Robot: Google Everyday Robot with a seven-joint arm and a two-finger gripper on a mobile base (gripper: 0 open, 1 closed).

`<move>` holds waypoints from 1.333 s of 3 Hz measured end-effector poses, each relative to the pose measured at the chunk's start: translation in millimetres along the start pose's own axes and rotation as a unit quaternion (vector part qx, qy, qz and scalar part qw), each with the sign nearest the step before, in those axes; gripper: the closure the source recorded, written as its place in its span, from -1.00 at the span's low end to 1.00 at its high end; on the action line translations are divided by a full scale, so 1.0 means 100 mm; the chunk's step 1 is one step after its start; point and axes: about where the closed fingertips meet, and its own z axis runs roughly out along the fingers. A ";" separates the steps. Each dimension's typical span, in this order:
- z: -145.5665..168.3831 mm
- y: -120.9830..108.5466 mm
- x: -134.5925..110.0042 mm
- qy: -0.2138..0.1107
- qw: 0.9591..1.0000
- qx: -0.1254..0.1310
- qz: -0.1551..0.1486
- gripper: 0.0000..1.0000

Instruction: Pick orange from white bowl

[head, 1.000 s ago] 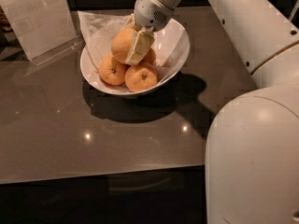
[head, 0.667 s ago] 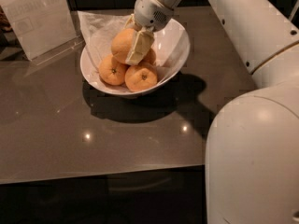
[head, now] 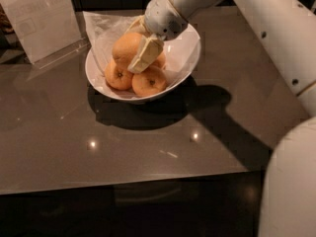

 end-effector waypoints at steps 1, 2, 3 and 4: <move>-0.10 0.37 -0.43 -0.107 0.993 0.042 -0.040 1.00; -0.19 0.76 -0.65 -0.184 0.978 0.083 -0.046 1.00; -0.23 1.19 -0.47 -0.233 0.966 0.111 -0.017 1.00; -0.37 1.37 -0.20 -0.231 0.964 0.131 0.012 1.00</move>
Offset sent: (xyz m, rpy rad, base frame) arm -0.1395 -0.1683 -0.0080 0.5363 -0.0422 -0.3175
